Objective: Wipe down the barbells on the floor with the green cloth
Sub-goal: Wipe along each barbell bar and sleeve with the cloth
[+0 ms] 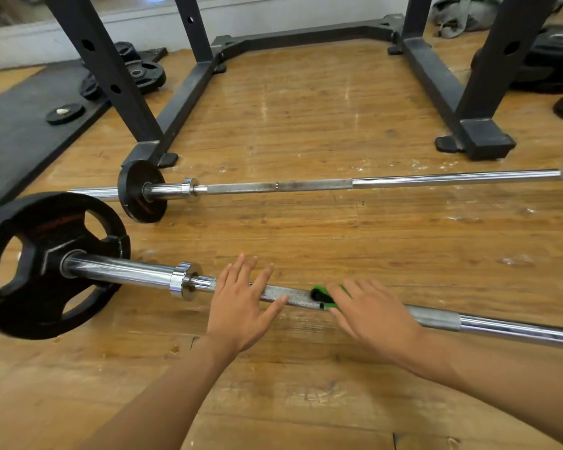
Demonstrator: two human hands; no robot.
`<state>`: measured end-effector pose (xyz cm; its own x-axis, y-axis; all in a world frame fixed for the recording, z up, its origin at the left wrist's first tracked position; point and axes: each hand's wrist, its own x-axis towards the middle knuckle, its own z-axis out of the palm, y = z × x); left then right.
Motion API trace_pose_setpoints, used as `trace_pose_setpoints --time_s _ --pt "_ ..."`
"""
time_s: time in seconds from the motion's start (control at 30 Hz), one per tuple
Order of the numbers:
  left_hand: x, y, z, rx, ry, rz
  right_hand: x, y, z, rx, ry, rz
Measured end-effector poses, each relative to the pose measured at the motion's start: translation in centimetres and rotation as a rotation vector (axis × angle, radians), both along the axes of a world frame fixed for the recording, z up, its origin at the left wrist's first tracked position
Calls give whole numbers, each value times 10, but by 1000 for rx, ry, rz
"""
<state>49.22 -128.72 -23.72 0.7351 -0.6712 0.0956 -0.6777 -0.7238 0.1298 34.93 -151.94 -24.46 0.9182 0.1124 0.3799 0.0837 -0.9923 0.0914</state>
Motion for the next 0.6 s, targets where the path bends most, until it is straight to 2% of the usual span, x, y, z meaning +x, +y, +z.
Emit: trace_pose_setpoints --time_s 0.1,0.27,0.43,0.6 --pt "-1 1 0 2 17 -14 -12 -10 -1 -59 -20 -50" --pt "1 5 5 18 63 -26 15 19 -5 -56 -72 -80" --pt "1 6 10 72 89 -10 44 55 2 39 33 -46" --pt "-7 3 15 93 123 -22 3 4 7 -67 -13 -1"
